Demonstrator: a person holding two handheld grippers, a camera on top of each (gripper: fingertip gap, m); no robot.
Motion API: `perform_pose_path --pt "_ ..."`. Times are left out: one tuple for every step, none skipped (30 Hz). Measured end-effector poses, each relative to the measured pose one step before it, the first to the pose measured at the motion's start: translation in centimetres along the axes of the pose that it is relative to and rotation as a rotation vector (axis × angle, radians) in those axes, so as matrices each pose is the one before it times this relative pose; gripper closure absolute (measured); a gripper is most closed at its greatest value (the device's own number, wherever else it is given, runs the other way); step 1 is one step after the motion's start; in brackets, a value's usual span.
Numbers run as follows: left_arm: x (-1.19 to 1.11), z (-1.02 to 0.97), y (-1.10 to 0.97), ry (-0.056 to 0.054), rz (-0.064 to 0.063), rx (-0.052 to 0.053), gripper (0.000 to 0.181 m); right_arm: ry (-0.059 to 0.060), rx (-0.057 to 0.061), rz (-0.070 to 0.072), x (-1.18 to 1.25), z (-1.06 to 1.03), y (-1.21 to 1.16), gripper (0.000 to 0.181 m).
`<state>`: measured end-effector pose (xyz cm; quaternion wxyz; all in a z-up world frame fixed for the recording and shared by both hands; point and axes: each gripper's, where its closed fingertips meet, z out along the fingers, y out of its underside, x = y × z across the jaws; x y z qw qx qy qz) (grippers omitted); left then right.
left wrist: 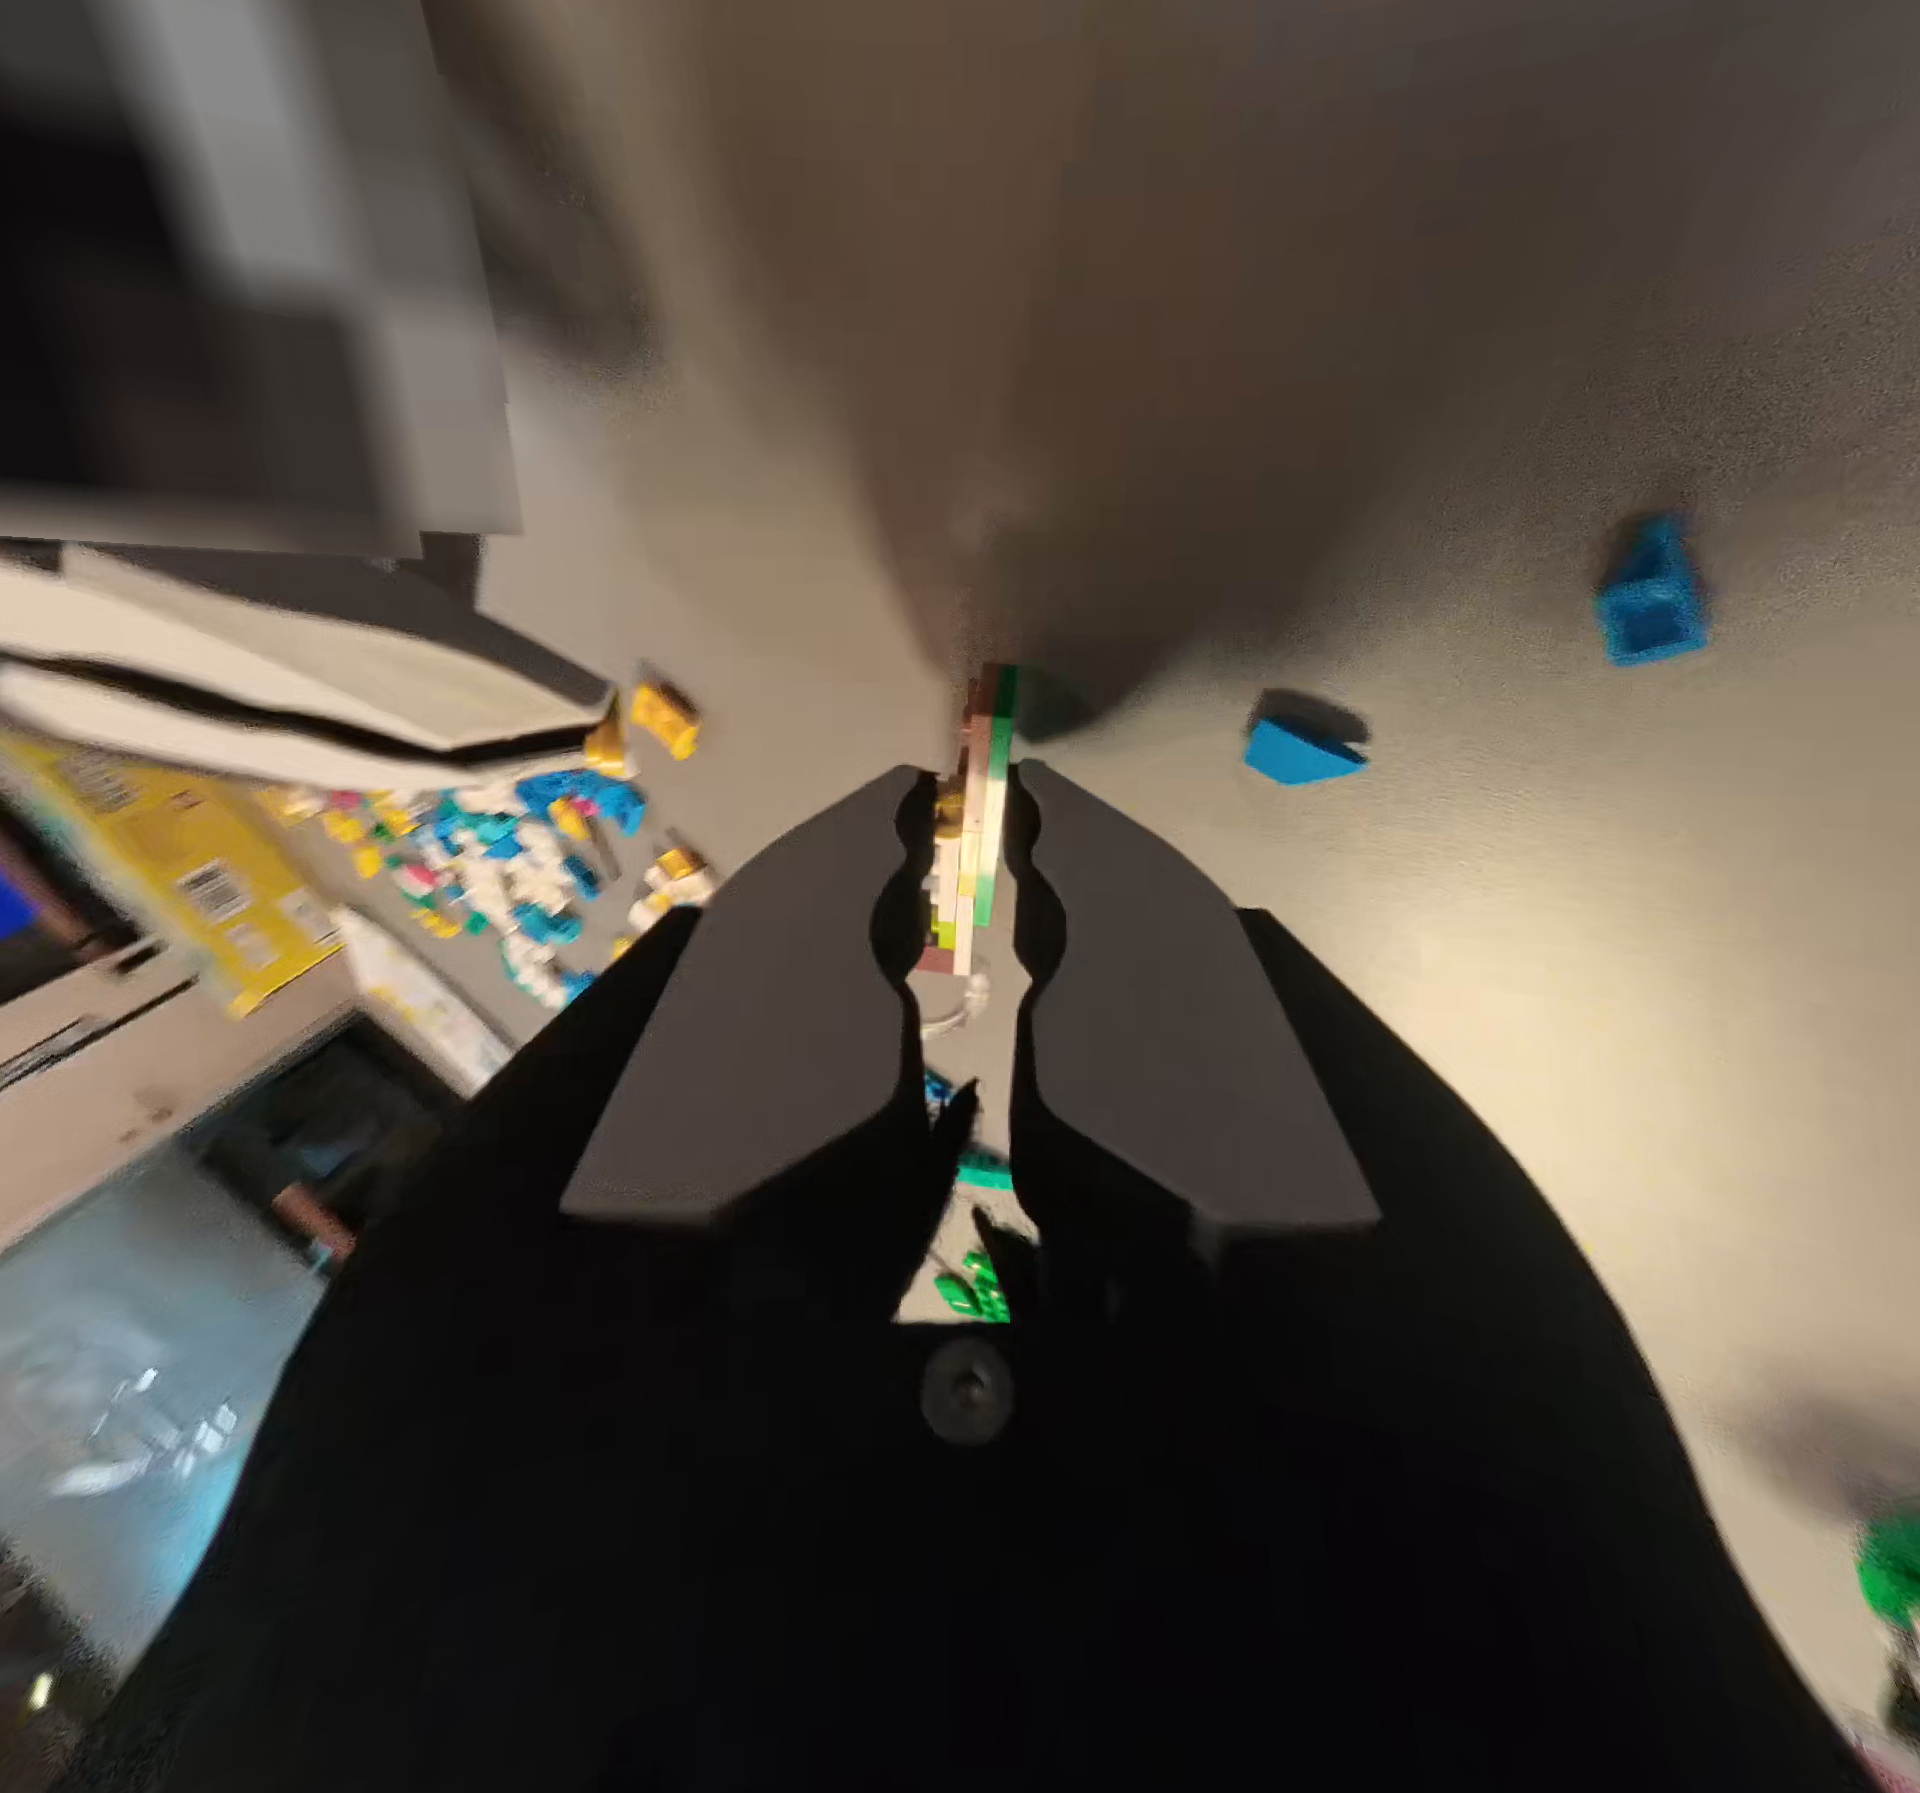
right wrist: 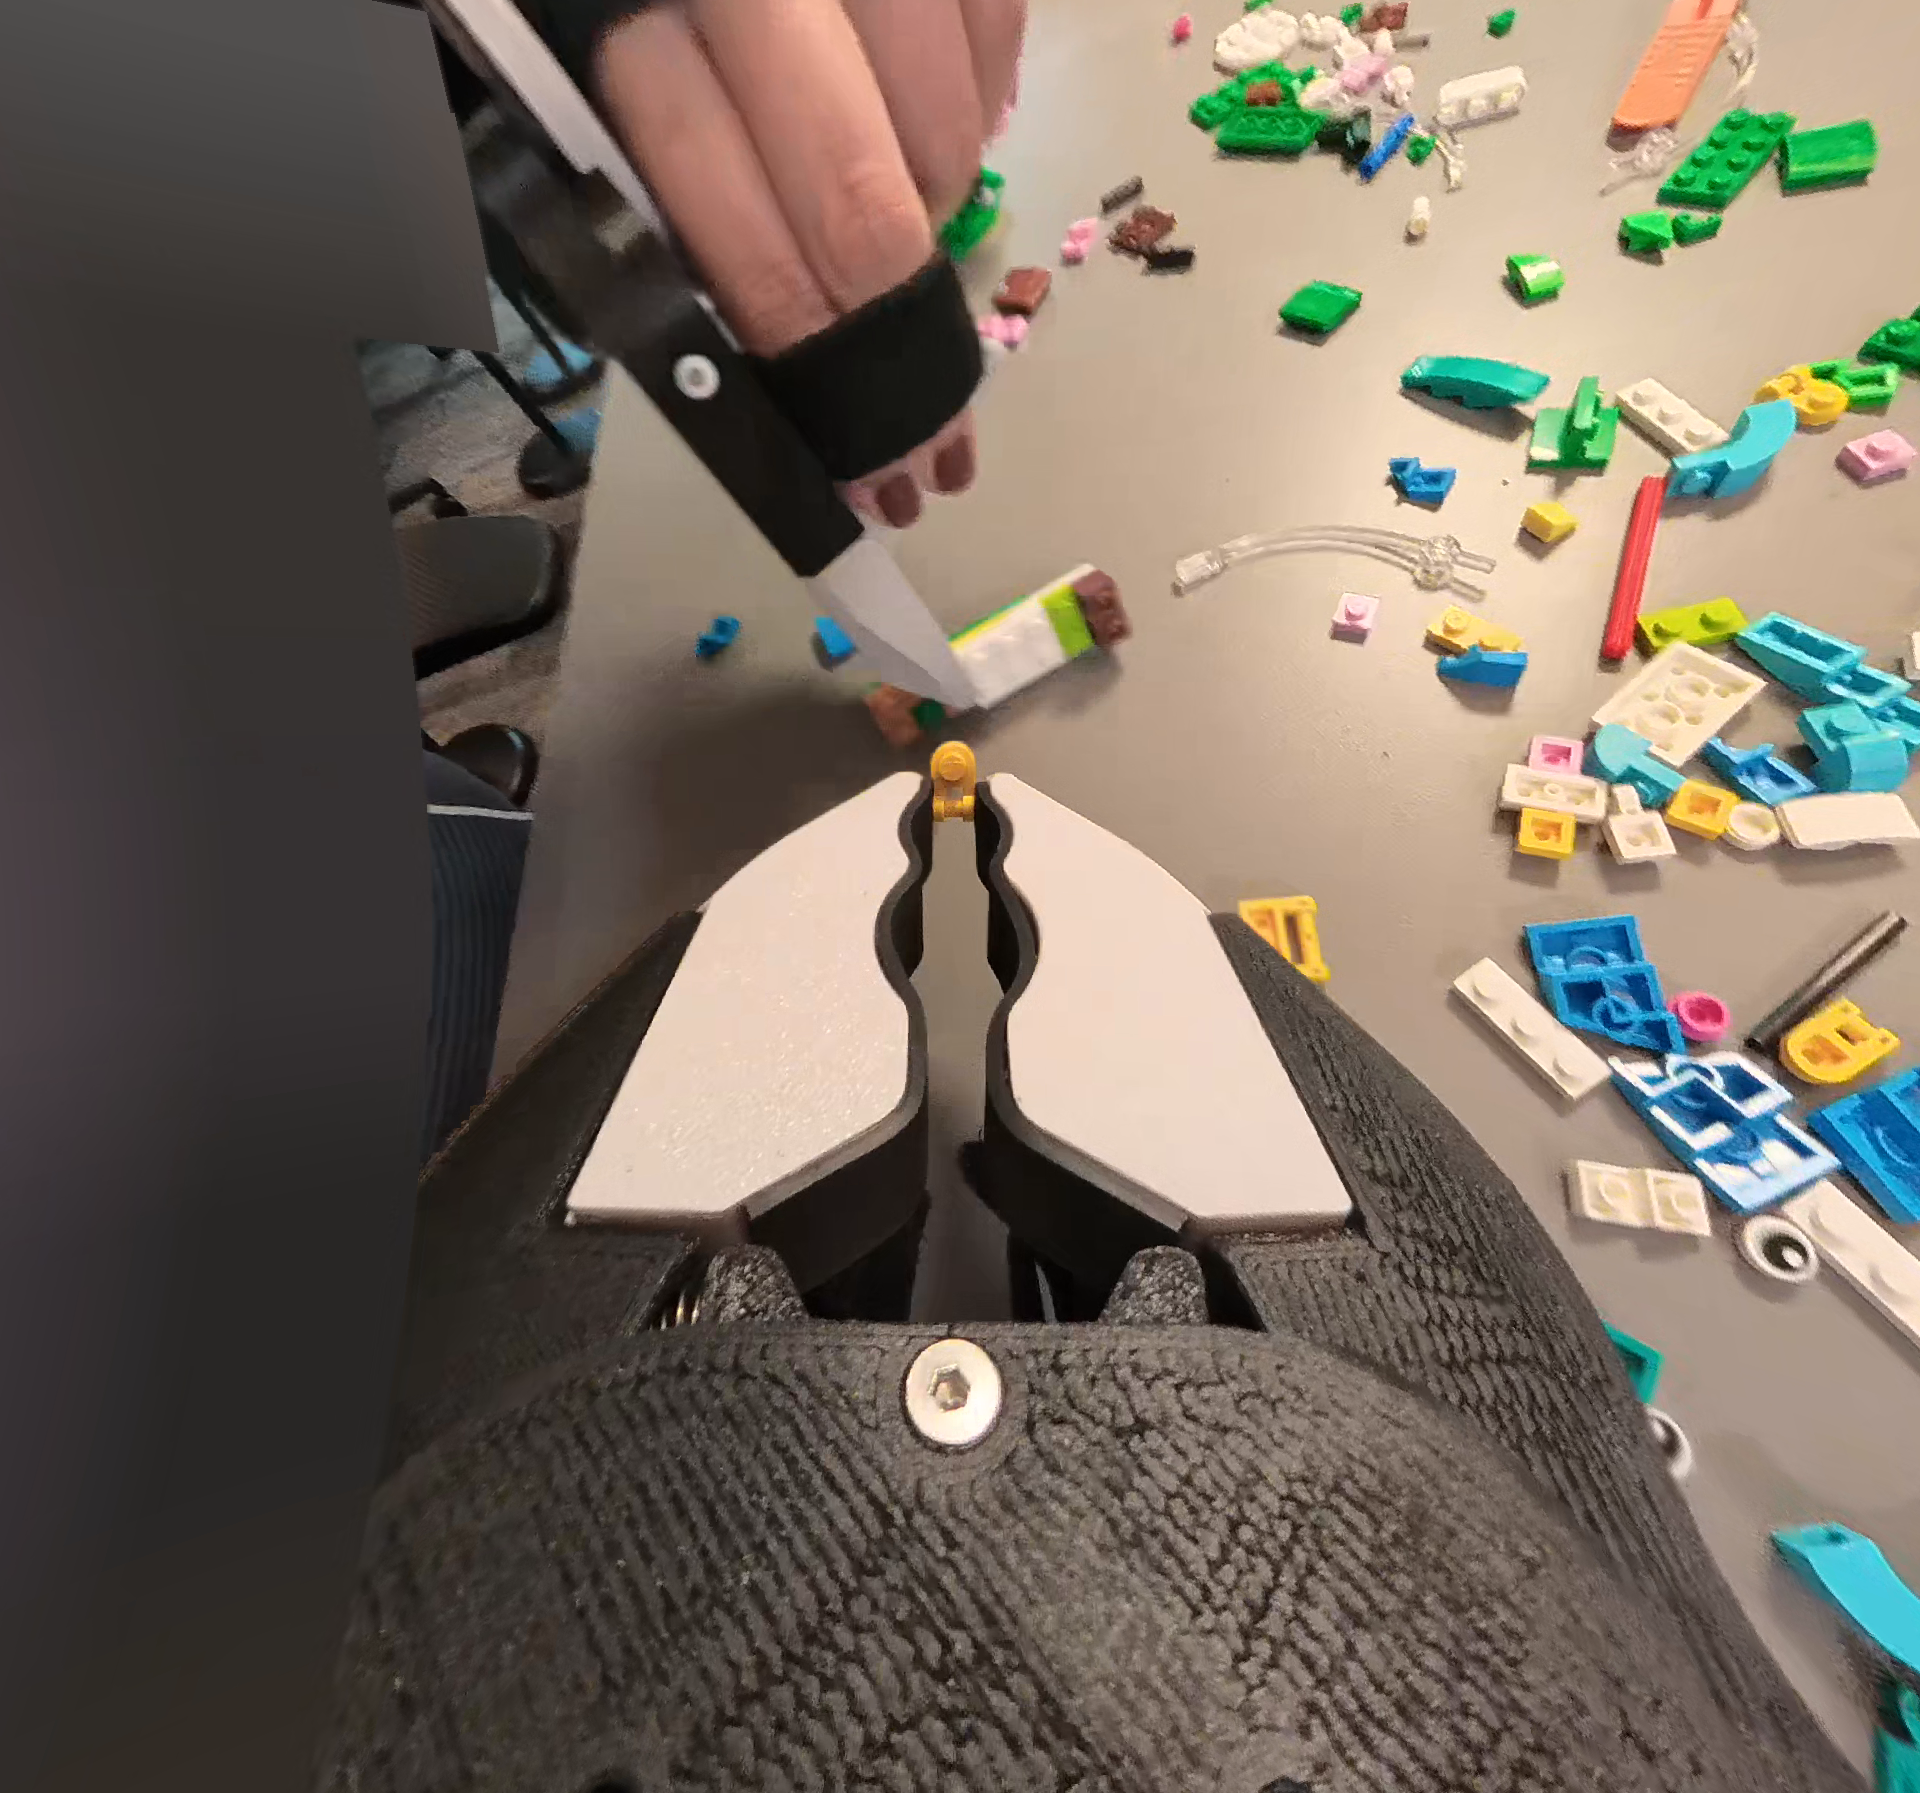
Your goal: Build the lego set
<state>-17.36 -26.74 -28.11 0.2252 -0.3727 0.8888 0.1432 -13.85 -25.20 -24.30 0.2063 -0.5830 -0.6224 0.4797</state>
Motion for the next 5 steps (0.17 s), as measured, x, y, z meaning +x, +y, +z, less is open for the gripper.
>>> perform_pose_path --pt "-0.635 -0.084 0.019 -0.0706 -0.0365 0.0113 0.169 -0.0169 0.0285 0.0009 -0.223 -0.108 -0.425 0.175" --pt "-0.769 -0.16 -0.209 -0.0787 -0.051 0.0245 0.169 -0.0139 0.0236 -0.0007 -0.142 -0.089 -0.347 0.175" --pt "-0.751 -0.235 -0.392 -0.0783 -0.0516 0.0389 0.169 -0.0118 0.0138 -0.0061 -0.099 -0.045 -0.211 0.175" --pt "-0.631 -0.176 -0.273 -0.066 -0.0584 0.0299 0.169 -0.0036 0.0037 -0.0086 0.032 0.019 -0.051 0.175" --pt "-0.396 -0.072 -0.098 -0.0467 -0.0599 0.0158 0.169 0.0003 -0.0012 -0.0079 0.111 0.097 0.043 0.175"
